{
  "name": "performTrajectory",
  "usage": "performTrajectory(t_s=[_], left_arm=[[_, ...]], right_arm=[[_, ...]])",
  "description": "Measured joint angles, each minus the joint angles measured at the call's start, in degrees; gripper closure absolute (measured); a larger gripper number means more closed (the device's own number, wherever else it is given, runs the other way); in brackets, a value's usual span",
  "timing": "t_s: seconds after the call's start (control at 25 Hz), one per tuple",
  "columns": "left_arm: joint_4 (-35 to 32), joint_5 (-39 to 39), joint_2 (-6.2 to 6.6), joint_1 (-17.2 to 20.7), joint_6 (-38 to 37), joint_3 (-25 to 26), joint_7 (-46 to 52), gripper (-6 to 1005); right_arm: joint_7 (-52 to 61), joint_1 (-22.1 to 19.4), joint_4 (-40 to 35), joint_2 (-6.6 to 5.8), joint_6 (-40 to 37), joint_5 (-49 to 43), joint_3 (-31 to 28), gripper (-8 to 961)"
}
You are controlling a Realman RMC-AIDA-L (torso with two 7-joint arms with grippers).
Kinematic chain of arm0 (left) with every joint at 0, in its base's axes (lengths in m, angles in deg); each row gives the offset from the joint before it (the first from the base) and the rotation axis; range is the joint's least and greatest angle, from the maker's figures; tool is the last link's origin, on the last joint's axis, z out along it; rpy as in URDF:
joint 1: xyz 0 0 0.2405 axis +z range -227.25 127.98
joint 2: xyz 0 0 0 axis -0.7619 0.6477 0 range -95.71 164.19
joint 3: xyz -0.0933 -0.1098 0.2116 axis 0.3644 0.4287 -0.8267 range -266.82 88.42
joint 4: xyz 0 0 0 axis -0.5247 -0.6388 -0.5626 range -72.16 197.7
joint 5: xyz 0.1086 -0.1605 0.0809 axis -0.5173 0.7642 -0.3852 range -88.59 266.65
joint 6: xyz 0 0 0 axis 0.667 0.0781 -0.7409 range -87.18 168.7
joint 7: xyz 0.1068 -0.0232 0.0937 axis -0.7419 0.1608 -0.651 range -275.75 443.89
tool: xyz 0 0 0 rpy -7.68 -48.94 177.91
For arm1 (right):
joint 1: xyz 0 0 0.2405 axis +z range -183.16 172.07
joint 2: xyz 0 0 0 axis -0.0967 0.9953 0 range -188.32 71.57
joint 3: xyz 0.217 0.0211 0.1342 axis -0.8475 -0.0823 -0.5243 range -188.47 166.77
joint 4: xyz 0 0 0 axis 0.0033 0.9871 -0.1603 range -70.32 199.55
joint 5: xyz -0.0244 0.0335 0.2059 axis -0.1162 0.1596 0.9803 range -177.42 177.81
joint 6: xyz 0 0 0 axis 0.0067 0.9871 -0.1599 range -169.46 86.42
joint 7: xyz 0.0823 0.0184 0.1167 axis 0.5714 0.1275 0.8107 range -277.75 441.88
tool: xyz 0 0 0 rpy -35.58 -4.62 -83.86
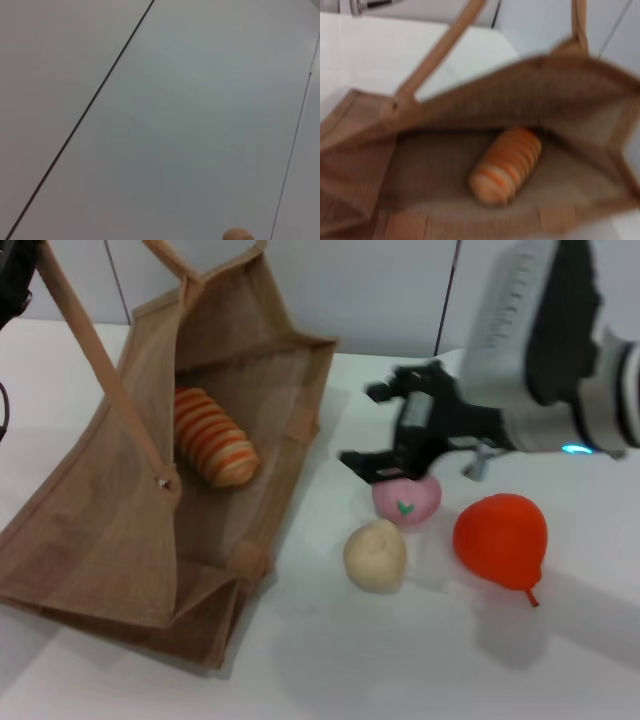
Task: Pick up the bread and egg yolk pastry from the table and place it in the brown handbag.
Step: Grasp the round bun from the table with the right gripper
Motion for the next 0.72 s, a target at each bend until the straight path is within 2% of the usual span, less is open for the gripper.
performTrajectory(t_s=[0.16, 0.32, 0.56, 0.72], left_arm=[[0.23, 0.02, 0.00, 0.02, -0.04, 0.04, -0.03, 844], [0.61, 0.02, 0.02, -0.12, -0.09, 0.05, -0.11, 844], [0.80, -0.41, -0.01, -0.71, -0.13, -0.08, -0.24, 843], [1.32, -0.68, -0.01, -1.19, -0.53, -0.44, -0.42, 842]], right_arm=[[-1.36, -0.81, 2.83, 0.06, -5.51, 0.23, -3.22, 137], [-2.59, -0.10, 7.17, 0.12, -7.41, 0.46, -2.31, 137], [-5.11, 4.73, 16.73, 0.37, -6.17, 3.69, 0.71, 138], [-6.37, 6.33, 20.68, 0.38, -5.33, 5.16, 1.35, 137]])
